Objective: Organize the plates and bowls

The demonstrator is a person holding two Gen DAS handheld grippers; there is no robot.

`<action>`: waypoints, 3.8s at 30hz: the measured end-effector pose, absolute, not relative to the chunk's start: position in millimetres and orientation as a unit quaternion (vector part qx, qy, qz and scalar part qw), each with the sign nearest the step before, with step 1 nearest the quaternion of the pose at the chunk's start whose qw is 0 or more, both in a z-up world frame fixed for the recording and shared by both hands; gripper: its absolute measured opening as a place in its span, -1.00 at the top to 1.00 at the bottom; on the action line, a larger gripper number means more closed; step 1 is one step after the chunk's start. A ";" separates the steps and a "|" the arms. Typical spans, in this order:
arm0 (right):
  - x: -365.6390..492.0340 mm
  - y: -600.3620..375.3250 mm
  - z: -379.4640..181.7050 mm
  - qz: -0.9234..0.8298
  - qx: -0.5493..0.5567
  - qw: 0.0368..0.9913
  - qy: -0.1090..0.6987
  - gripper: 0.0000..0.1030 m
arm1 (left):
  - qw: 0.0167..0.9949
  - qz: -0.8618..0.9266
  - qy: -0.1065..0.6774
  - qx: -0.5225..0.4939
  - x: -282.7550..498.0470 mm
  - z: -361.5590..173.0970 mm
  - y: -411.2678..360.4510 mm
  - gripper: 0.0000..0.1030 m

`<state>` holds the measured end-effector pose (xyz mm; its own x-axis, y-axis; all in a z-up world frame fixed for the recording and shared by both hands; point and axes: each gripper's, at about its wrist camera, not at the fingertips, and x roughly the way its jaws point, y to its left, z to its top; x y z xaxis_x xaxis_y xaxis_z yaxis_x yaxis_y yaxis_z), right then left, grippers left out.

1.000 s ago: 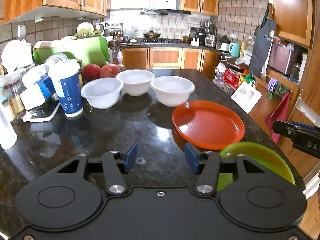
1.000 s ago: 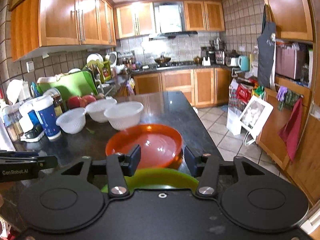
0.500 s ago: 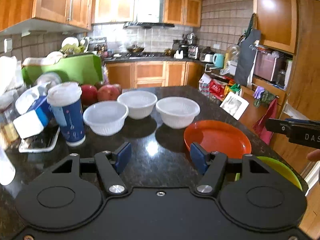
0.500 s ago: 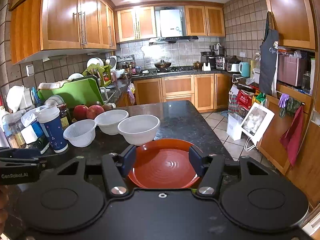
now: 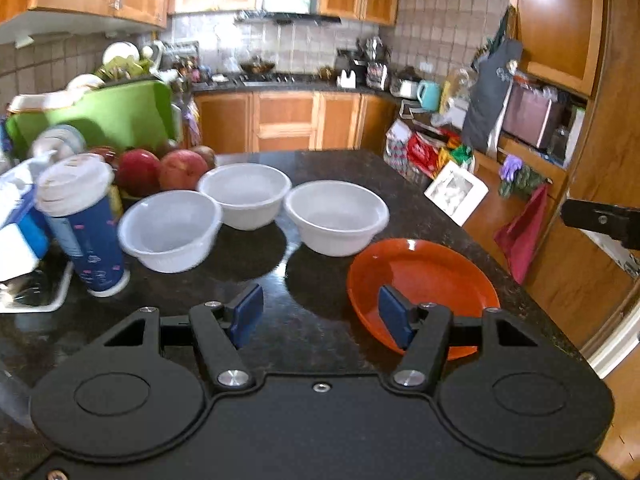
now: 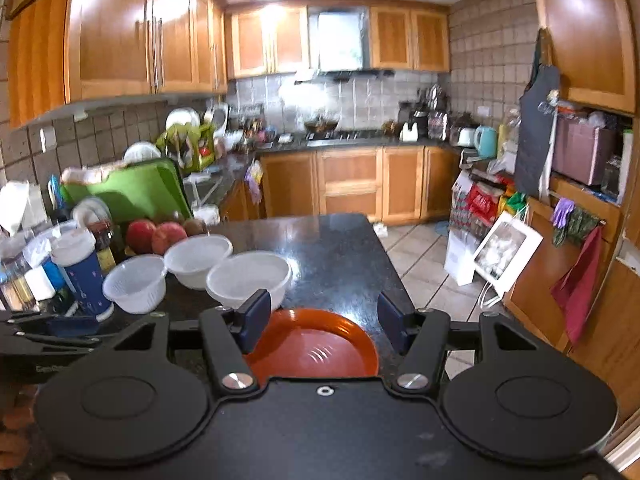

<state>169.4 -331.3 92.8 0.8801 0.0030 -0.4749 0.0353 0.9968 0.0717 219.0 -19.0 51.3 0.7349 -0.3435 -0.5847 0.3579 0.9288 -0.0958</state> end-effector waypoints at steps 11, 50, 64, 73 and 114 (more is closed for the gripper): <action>245.9 -369.4 38.0 0.080 0.009 0.930 0.358 0.02 | 0.918 -0.156 0.365 0.029 246.3 24.9 -69.3 -0.18; 296.5 -396.7 -31.3 0.044 0.046 0.907 0.416 0.63 | 0.886 -0.133 0.443 0.021 283.2 -15.6 -94.5 0.65; 287.3 -362.8 -19.9 0.063 0.022 0.910 0.410 0.63 | 0.896 -0.107 0.430 0.004 268.0 -9.1 -55.7 0.66; 280.5 -322.1 -15.4 0.093 -0.007 0.905 0.416 0.63 | 0.894 -0.086 0.439 -0.017 254.1 -10.0 -15.4 0.66; 84.7 -371.6 20.0 -0.052 0.061 0.930 0.358 0.63 | 0.878 -0.223 0.422 0.049 151.4 12.5 -72.5 0.65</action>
